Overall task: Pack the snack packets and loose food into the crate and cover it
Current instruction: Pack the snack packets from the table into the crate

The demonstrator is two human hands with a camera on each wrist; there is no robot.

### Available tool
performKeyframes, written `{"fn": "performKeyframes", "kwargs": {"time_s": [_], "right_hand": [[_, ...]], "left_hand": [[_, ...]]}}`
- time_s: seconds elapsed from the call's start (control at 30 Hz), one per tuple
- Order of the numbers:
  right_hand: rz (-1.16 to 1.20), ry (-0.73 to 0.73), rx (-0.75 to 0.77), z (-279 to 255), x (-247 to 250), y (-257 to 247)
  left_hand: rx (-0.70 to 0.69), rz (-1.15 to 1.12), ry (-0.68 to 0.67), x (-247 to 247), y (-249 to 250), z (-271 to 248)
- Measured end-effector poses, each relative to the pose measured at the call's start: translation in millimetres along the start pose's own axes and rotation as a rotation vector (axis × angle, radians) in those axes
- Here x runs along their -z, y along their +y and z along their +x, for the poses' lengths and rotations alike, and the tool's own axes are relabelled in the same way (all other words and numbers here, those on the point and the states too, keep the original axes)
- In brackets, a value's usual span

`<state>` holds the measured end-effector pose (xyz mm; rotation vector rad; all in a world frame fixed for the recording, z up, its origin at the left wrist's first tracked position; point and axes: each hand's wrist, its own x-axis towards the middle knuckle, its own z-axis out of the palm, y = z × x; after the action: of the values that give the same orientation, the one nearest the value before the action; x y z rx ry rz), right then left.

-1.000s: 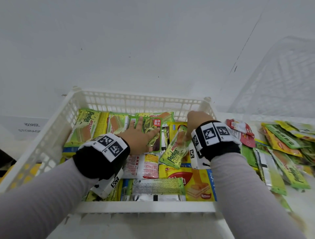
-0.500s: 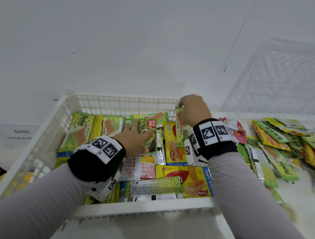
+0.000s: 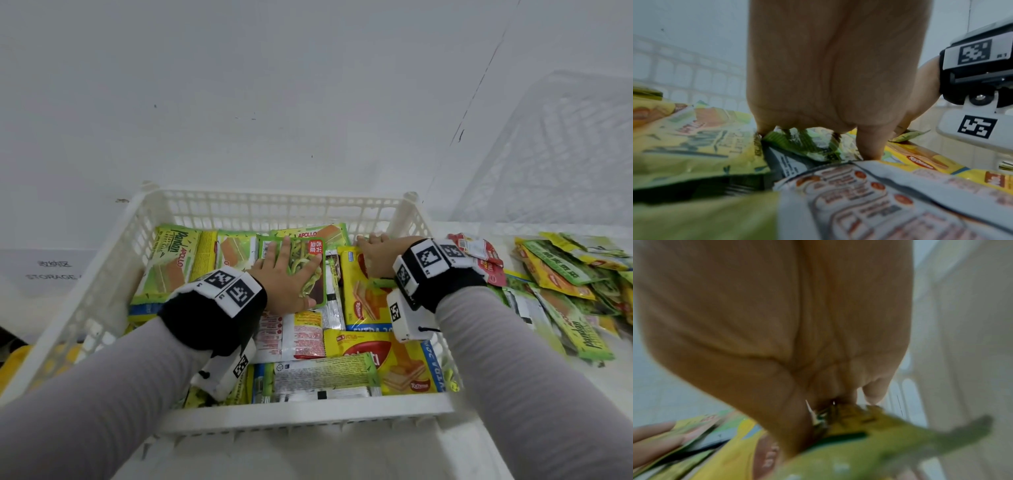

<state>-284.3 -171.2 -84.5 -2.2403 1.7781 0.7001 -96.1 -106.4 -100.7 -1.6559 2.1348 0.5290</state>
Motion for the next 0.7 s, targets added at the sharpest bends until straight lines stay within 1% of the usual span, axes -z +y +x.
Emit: {"fn": "performKeyframes", "kwargs": {"time_s": [0.07, 0.1, 0.17, 0.33, 0.43, 0.5, 0.57, 0.6, 0.63, 0.7], "right_hand": [[-0.028, -0.005, -0.003, -2.7, -0.7, 2.2], [-0.057, 0.016, -0.018, -4.1, -3.9, 1.3], [-0.041, 0.058, -0.074, -8.9, -10.6, -4.3], [0.191, 0.098, -0.188, -18.8, -7.4, -22.4], [0.248, 0.149, -0.211, -17.8, -3.6, -25.6], [0.265, 0.279, -0.140, -16.6, 0.0, -26.7], [0.328, 0.430, -0.004, -17.1, 4.4, -32.2], [0.339, 0.479, 0.053, -17.3, 5.2, -35.6], [0.316, 0.504, 0.079, -17.9, 5.2, -39.0], [0.219, 0.489, 0.051, -19.5, 2.1, -44.9]], "left_hand": [[-0.005, -0.004, -0.001, -0.3, -0.8, -0.8], [-0.004, -0.005, 0.000, -0.8, -0.9, -1.6], [0.007, -0.002, 0.003, -1.9, 1.0, -2.5], [0.091, -0.013, 0.011, 1.9, 16.2, -4.7], [0.085, -0.039, 0.012, 5.1, 17.2, -8.4], [0.065, -0.034, 0.021, 5.4, 13.4, -9.9], [0.049, -0.005, 0.042, 3.9, 9.6, -10.3], [0.043, 0.006, 0.054, 2.6, 8.6, -10.3], [0.036, 0.014, 0.059, 1.6, 8.2, -10.1], [0.028, 0.007, 0.050, 0.3, 6.6, -8.3]]}}
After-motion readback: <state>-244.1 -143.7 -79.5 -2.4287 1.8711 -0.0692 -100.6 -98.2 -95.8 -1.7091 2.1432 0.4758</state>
